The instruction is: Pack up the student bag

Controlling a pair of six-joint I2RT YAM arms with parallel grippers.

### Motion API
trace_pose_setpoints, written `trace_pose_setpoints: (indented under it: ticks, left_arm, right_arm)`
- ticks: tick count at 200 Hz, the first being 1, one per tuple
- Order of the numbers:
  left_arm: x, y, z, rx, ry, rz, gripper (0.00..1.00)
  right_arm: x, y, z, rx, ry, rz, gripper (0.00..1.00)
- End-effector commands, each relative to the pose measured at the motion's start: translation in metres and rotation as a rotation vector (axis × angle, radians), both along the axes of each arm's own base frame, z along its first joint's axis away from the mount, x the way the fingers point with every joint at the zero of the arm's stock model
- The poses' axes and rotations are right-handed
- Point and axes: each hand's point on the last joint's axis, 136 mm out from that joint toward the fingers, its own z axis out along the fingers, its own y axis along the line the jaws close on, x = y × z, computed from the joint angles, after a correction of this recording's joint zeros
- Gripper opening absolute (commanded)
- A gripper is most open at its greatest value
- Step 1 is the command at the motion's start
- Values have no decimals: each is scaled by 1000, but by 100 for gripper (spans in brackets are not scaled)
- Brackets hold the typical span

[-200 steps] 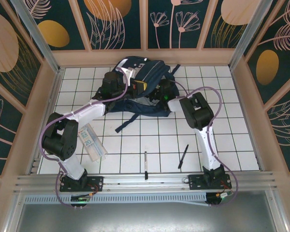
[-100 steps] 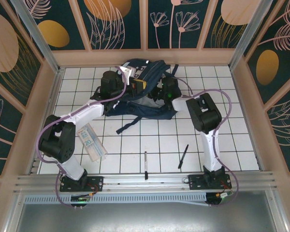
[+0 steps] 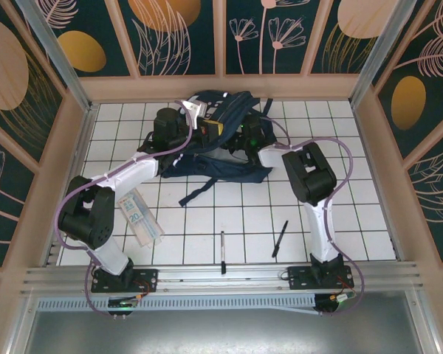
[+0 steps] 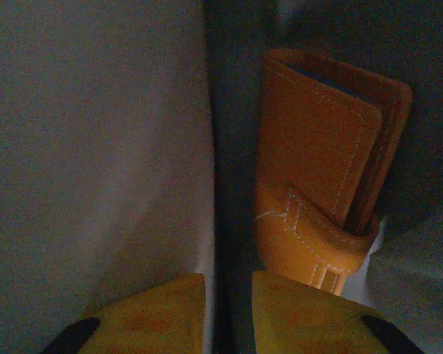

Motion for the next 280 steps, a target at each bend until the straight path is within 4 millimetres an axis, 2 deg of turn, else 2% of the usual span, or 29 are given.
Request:
trace_pose_setpoints:
  ticks: [1, 13, 43, 59, 92, 108, 128, 152, 163, 186, 207, 233, 261, 277, 280]
  left_arm:
    - [-12, -9, 62, -91, -175, -63, 0]
    - [-13, -10, 58, -99, -162, -69, 0]
    - [-18, -8, 51, -137, -138, -73, 0]
    - [-23, -6, 48, -152, -134, -71, 0]
    - [-29, -6, 44, -170, -107, -81, 0]
    - [-31, -7, 45, -187, -102, -92, 0]
    - [-33, -7, 50, -204, -100, -97, 0]
    - [-33, -4, 52, -204, -89, -78, 0]
    - [-32, -3, 49, -195, -80, -63, 0]
    - [-27, 3, 38, -172, -71, -13, 0]
    - [-19, 6, 27, -145, -50, 33, 0]
    - [-4, 12, 0, -46, -16, 105, 0]
    - [3, 9, -33, 56, 16, 106, 0]
    - [1, 2, -48, 109, 48, 73, 13]
    - [2, 0, -62, 130, 77, 68, 18]
  right_arm:
    - [1, 16, -32, -9, 65, -16, 23]
    - [1, 21, -44, -15, 69, -16, 22]
    - [19, 30, -57, 13, 21, -13, 20]
    - [30, 34, -48, 84, -33, -17, 19]
    - [53, 44, -12, 304, -144, -6, 20]
    - [65, 43, -18, 339, -124, -24, 21]
    - [68, 37, -21, 337, -114, -38, 25]
    - [59, 22, -5, 322, -115, -33, 32]
    - [52, 10, 9, 322, -125, -32, 35]
    - [32, -18, 30, 310, -124, -53, 43]
    - [7, -42, 37, 276, -116, -59, 49]
    - [-18, -67, 48, 248, -117, -61, 53]
    - [-32, -95, 51, 160, -105, -63, 55]
    - [-35, -111, 49, 54, -95, -73, 57]
    - [-36, -114, 48, 32, -93, -75, 57]
